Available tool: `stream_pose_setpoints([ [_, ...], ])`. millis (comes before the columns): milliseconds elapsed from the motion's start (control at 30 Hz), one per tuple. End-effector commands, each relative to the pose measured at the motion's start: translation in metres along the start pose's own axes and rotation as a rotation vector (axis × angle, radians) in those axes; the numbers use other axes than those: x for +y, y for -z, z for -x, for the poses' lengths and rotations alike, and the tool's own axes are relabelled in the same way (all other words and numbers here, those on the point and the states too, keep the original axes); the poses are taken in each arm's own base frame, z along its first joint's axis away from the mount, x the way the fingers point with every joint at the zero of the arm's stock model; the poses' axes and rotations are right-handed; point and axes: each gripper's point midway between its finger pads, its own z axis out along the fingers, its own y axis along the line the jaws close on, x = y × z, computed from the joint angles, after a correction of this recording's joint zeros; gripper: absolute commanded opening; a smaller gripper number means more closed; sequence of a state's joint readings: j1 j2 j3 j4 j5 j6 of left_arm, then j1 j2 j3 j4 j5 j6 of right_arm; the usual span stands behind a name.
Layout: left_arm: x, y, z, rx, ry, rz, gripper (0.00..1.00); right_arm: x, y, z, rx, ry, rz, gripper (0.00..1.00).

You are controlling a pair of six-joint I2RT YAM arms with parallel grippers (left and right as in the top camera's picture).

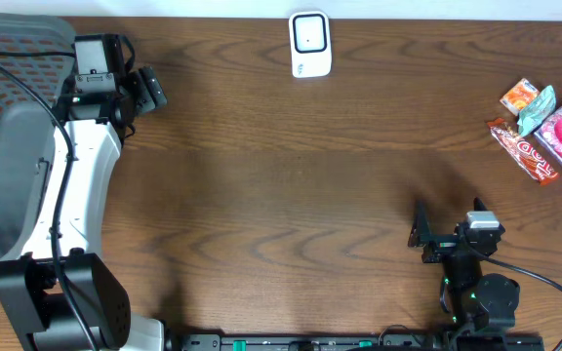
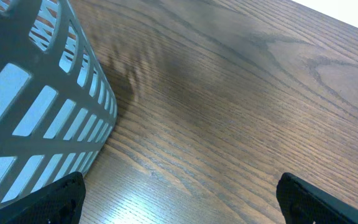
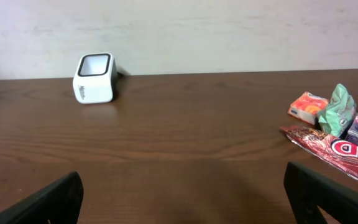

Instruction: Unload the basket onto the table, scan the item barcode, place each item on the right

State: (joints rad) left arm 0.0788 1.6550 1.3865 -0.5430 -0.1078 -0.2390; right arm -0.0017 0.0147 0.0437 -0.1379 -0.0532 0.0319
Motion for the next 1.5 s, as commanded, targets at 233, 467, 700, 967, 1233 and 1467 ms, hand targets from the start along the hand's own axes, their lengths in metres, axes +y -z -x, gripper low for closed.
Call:
stream_pose_setpoints([
  [233, 0.0031, -0.0011, 0.0012, -0.001, 0.012, 0.012, 0.97, -0.001, -0.0002, -0.002, -0.001, 0.021, -0.003, 0.99],
  [467, 0.0031, -0.0011, 0.0012, -0.001, 0.012, 0.012, 0.98, -0.001, -0.0002, -0.002, -0.001, 0.021, -0.003, 0.99],
  [700, 0.0031, -0.0011, 0.0012, -0.001, 0.012, 0.012, 0.98, -0.0011, -0.0002, -0.0021, -0.001, 0.021, -0.003, 0.99],
  [967, 0.0031, -0.0011, 0.0012, -0.001, 0.012, 0.012, 0.98, -0.001, -0.0002, -0.0021, -0.001, 0.021, -0.003, 0.99],
  [1233, 0.0117, -0.0013, 0.0036, -0.015, -0.004, 0.063, 0.98, -0.001, -0.0002, -0.002, -0.001, 0.021, -0.003, 0.99],
  [1467, 0.0123, 0.0007, 0.0047, -0.02, -0.008, 0.065, 0.98, -0.001, -0.0002, -0.0021, -0.001, 0.021, -0.003, 0.99],
])
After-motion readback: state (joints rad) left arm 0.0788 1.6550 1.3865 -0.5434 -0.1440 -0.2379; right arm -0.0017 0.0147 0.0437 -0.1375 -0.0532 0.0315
